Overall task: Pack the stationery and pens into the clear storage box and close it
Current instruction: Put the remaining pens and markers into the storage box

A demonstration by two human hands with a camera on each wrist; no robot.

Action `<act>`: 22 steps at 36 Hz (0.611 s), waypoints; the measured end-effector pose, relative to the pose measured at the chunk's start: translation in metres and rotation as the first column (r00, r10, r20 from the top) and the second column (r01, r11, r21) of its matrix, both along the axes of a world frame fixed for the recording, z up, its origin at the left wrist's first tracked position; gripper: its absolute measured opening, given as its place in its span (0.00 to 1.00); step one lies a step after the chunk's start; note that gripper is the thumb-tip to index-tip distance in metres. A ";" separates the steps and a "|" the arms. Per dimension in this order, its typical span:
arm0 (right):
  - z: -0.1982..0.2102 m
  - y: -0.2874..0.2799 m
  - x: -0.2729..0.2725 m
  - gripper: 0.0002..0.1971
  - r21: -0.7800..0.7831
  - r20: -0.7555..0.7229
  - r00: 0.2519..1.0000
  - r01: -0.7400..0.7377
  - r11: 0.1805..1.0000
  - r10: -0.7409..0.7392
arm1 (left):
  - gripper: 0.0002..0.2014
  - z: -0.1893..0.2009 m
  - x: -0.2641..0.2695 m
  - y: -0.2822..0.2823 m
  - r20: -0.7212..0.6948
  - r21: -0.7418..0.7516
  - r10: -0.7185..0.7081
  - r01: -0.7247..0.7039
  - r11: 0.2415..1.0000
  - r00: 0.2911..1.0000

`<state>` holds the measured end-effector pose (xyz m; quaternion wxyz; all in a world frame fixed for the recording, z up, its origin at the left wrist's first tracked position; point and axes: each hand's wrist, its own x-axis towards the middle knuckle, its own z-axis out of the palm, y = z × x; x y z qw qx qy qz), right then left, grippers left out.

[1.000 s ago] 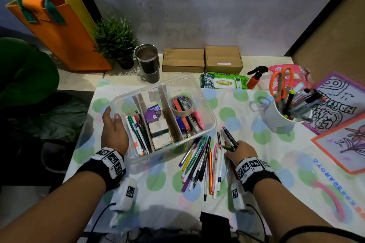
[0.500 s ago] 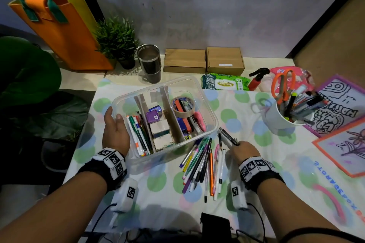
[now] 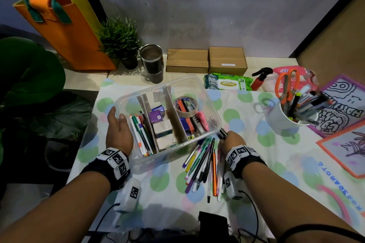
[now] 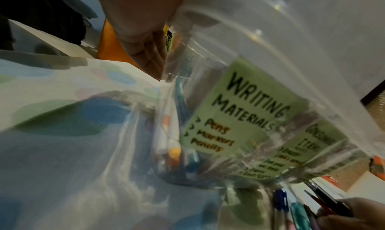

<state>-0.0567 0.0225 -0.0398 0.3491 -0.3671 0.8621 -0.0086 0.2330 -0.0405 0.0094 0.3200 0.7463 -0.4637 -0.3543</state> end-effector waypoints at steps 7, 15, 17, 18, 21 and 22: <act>0.015 0.007 -0.021 0.25 -0.105 0.113 0.977 0.195 0.975 -0.183 | 0.23 0.006 0.000 0.001 -0.034 0.014 -0.008 0.008 1.000 0.999; 0.021 0.032 -0.037 0.16 -0.070 0.539 0.632 0.692 0.718 -0.557 | 0.24 0.010 -0.001 0.002 -0.039 0.016 -0.033 0.033 0.999 0.999; 0.018 0.035 -0.034 0.15 0.023 0.661 0.453 0.785 0.618 -0.599 | 0.24 0.011 -0.001 0.003 -0.035 0.018 -0.037 0.038 0.999 0.999; 0.018 0.036 -0.031 0.14 0.082 0.716 0.347 0.819 0.568 -0.605 | 0.24 0.012 -0.001 0.003 -0.035 0.020 -0.040 0.040 0.999 0.999; 0.018 0.033 -0.024 0.15 0.221 0.847 0.044 0.878 0.425 -0.530 | 0.24 0.012 -0.002 0.003 -0.033 0.023 -0.040 0.041 0.999 0.999; 0.018 0.032 -0.022 0.15 0.241 0.864 -0.007 0.884 0.401 -0.503 | 0.24 0.012 -0.002 0.002 -0.032 0.023 -0.040 0.040 0.999 0.999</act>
